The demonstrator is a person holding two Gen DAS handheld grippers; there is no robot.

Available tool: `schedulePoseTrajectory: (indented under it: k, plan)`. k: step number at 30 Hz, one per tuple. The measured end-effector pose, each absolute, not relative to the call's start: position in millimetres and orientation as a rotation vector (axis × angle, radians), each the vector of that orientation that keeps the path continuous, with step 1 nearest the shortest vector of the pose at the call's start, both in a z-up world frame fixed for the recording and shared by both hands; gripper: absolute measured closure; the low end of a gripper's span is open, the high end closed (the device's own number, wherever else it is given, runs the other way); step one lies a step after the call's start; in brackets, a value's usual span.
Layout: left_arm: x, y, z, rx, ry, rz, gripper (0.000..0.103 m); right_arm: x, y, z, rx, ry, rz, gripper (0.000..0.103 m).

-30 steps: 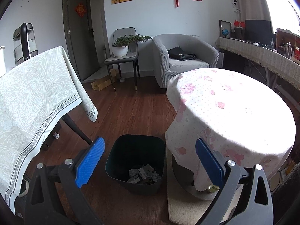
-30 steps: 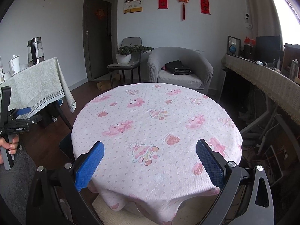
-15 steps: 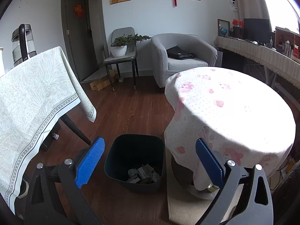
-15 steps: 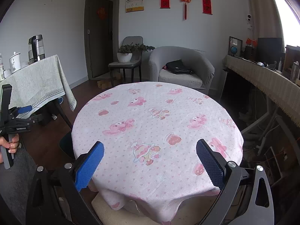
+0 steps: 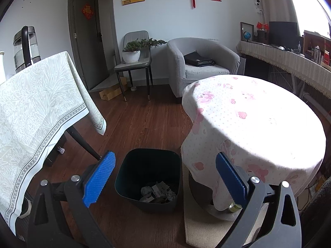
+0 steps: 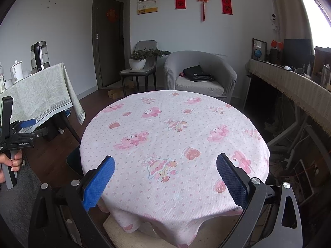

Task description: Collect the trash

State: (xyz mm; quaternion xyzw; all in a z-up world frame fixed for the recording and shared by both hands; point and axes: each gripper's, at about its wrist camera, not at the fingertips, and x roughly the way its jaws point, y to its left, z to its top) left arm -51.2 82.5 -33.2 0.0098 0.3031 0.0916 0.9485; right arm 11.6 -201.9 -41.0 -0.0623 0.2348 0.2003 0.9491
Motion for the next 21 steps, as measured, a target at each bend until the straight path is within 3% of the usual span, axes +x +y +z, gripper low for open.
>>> schedulePoseTrajectory:
  k: [21]
  plan:
    - [-50.8, 82.8, -33.1, 0.03, 0.612, 0.186, 0.004, 12.5, -202.9, -41.3, -0.122, 0.476, 0.408, 0.003]
